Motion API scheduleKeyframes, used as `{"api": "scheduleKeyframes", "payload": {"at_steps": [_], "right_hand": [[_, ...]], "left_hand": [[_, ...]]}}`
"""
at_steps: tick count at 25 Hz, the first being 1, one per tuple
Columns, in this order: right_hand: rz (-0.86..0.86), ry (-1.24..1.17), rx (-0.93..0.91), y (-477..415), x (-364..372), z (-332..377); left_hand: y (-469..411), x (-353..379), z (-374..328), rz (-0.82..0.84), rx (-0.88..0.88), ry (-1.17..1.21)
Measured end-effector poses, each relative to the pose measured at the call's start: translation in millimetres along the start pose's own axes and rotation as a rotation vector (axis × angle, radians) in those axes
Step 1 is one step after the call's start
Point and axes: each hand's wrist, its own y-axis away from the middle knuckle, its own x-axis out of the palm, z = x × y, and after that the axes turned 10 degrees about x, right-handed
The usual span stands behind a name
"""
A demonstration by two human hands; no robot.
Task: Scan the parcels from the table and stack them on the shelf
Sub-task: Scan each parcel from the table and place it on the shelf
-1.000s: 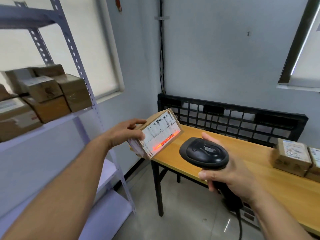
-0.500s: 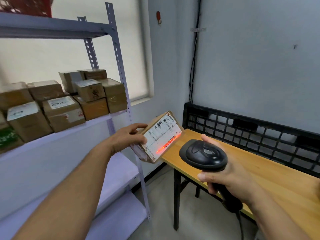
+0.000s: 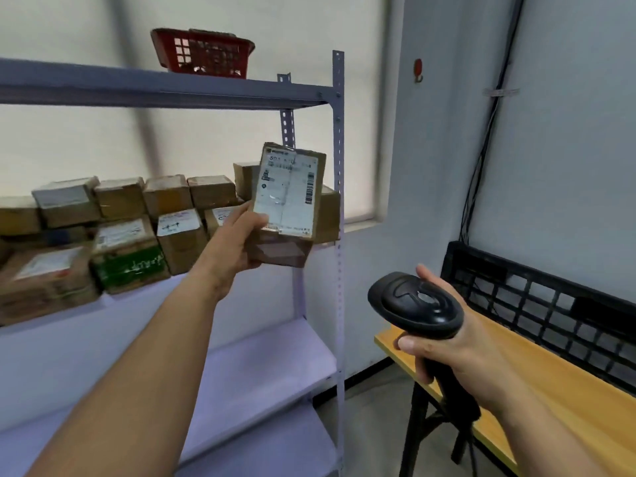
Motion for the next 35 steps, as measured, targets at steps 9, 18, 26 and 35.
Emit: {"api": "scheduleKeyframes", "payload": {"at_steps": [9,18,26,35], "right_hand": [[0.043,-0.068,-0.018,-56.0,33.1,14.7],[-0.030,-0.072,0.013,-97.1,43.1,11.2],[-0.061,-0.081,-0.014,-110.0,58.3,11.6],[-0.150,-0.048,0.001,-98.8,56.8,2.0]], "left_hand": [[-86.0,-33.5,-16.9,-0.319,-0.266,0.011],[-159.1,-44.5,13.7,-0.176,-0.352,-0.298],[-168.3,-56.6,54.0,-0.167,0.044,-0.801],[-154.4,-50.3,77.4,-0.335,0.311,-0.834]]}}
